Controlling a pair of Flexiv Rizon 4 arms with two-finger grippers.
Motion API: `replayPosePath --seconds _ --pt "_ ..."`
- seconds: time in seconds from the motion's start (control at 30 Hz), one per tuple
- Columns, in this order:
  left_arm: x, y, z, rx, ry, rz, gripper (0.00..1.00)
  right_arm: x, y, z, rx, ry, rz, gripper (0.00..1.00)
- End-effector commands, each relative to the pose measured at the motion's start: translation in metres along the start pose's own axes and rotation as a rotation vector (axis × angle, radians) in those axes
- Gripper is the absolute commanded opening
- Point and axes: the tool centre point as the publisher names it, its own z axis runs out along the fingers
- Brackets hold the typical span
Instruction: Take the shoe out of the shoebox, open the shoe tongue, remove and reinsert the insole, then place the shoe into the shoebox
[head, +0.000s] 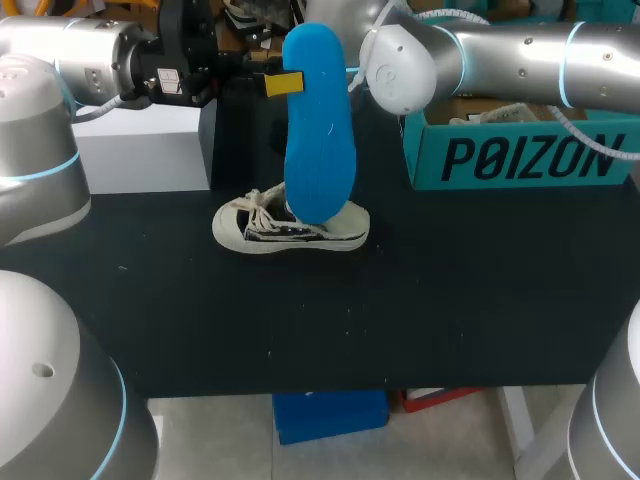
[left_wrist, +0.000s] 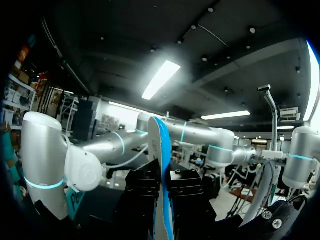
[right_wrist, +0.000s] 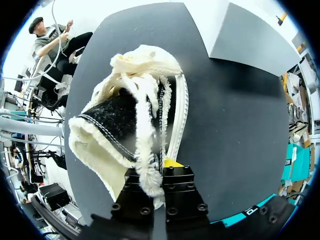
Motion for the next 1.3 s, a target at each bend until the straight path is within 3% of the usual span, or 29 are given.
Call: replayPosePath --seconds 0.03,0.27,0.43,0.83,1.3 --pt "0.001 0.001 0.001 0.000 -0.005 0.002 0.00 0.011 -0.006 -0.023 0.033 -0.051 0.061 0.00" --pt "0.001 0.001 0.001 0.000 -0.005 0.002 0.00 0.007 -0.021 -0.028 0.133 -0.152 0.306 0.00" --pt "0.001 0.001 0.001 0.000 -0.005 0.002 0.00 0.010 -0.029 -0.036 0.154 -0.208 0.473 0.00" --pt "0.001 0.001 0.001 0.000 -0.005 0.002 0.00 0.012 -0.055 -0.056 0.048 -0.269 0.853 0.00" --pt "0.001 0.001 0.001 0.000 -0.005 0.002 0.00 0.025 -0.054 -0.054 -0.064 -0.352 1.160 0.00"
